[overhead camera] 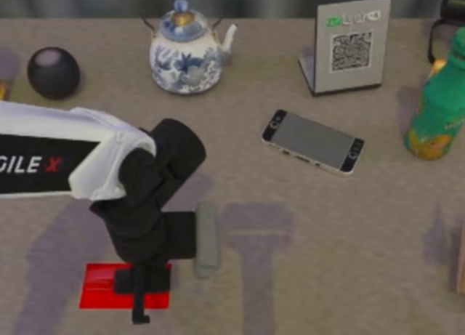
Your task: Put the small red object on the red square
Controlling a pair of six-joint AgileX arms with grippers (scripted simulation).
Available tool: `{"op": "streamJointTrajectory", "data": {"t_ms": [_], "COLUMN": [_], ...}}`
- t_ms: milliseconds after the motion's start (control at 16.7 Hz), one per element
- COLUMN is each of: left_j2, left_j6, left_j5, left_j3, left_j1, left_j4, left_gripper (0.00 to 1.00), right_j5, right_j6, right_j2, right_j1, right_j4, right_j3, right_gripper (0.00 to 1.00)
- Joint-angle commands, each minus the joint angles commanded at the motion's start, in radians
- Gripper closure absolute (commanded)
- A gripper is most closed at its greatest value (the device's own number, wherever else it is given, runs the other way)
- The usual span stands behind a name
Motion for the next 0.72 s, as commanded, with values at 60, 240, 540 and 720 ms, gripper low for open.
{"op": "streamJointTrajectory", "data": {"t_ms": [60,240,540,720], "left_j2": [0.000,0.000,0.000,0.000], "left_j6": [0.000,0.000,0.000,0.000], "left_j5": [0.000,0.000,0.000,0.000], "left_j3": [0.000,0.000,0.000,0.000], "left_j1": [0.000,0.000,0.000,0.000], "left_j4": [0.000,0.000,0.000,0.000], "left_gripper": [0.40,0.17,0.00,0.00], "right_j5": [0.000,0.000,0.000,0.000], "right_j6": [0.000,0.000,0.000,0.000], "right_j2": [0.000,0.000,0.000,0.000], "right_j1": [0.000,0.000,0.000,0.000], "right_j4": [0.000,0.000,0.000,0.000], "right_j3": [0.000,0.000,0.000,0.000], "right_gripper": [0.00,0.00,0.00,0.00]}}
